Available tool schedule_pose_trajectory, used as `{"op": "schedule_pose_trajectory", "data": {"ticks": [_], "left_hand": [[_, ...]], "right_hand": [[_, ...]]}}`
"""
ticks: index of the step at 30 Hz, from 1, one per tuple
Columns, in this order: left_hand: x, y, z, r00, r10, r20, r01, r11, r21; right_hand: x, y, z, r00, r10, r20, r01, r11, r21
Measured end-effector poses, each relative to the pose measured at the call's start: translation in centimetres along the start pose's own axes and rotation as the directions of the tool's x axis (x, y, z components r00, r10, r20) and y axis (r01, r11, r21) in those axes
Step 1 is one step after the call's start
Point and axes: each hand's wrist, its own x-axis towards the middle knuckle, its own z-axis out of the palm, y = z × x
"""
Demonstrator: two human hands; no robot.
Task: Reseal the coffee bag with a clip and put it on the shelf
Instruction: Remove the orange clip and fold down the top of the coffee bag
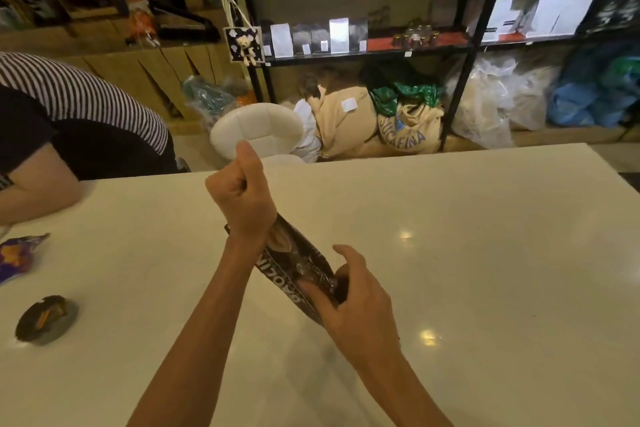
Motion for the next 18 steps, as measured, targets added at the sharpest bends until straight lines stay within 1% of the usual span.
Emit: {"op": "schedule_pose_trajectory", "data": {"ticks": [1,2,4,5,6,8,9,12,15,16,18], "left_hand": [[0.4,0.1,0.0,1.0,0.014,-0.009,-0.014,0.999,-0.031],[0.6,0.1,0.1,0.999,-0.007,-0.032,0.005,0.999,-0.051],[1.0,-0.2,0.2,0.989,-0.11,-0.1,0.103,0.992,-0.075],[1.2,-0.3,0.2,0.985,-0.136,-0.107,0.126,0.988,-0.094],[1.3,-0.3,0.3,0.987,-0.125,-0.105,0.115,0.988,-0.099],[1.5,-0.1,0.7,0.996,-0.059,-0.074,0.054,0.996,-0.069],[1.7,0.2,0.8,0.998,-0.022,-0.052,0.019,0.999,-0.046],[1.8,1.1,0.8,0.997,0.071,-0.019,-0.07,0.997,0.039],[2.2,1.7,0.5,0.99,0.139,0.01,-0.139,0.986,0.089],[2.4,1.5,0.4,0.992,0.129,-0.005,-0.128,0.987,0.094],[2.9,1.4,0.1,0.998,0.03,-0.059,-0.024,0.994,0.104]], "right_hand": [[-0.1,-0.2,-0.5,1.0,-0.007,-0.007,0.007,0.999,0.038],[-0.2,-0.4,-0.8,1.0,-0.024,-0.021,0.025,0.997,0.067],[-0.4,-0.9,-1.3,0.999,-0.033,-0.024,0.036,0.993,0.112],[-0.4,-1.1,-1.6,1.0,-0.026,-0.004,0.027,0.989,0.148],[-0.4,-1.1,-1.8,1.0,-0.022,0.021,0.018,0.977,0.211],[-0.2,-0.6,-2.2,0.998,-0.034,0.061,0.01,0.937,0.35],[-0.2,-0.2,-2.4,0.996,-0.049,0.072,0.017,0.923,0.384],[-0.4,0.7,-3.0,0.993,-0.103,0.05,0.078,0.931,0.356],[-0.4,0.9,-3.2,0.992,-0.115,-0.052,0.126,0.943,0.309],[-0.4,1.0,-3.2,0.989,-0.121,-0.088,0.142,0.94,0.309],[-0.3,1.0,-3.3,0.979,-0.154,-0.137,0.189,0.935,0.301]]}}
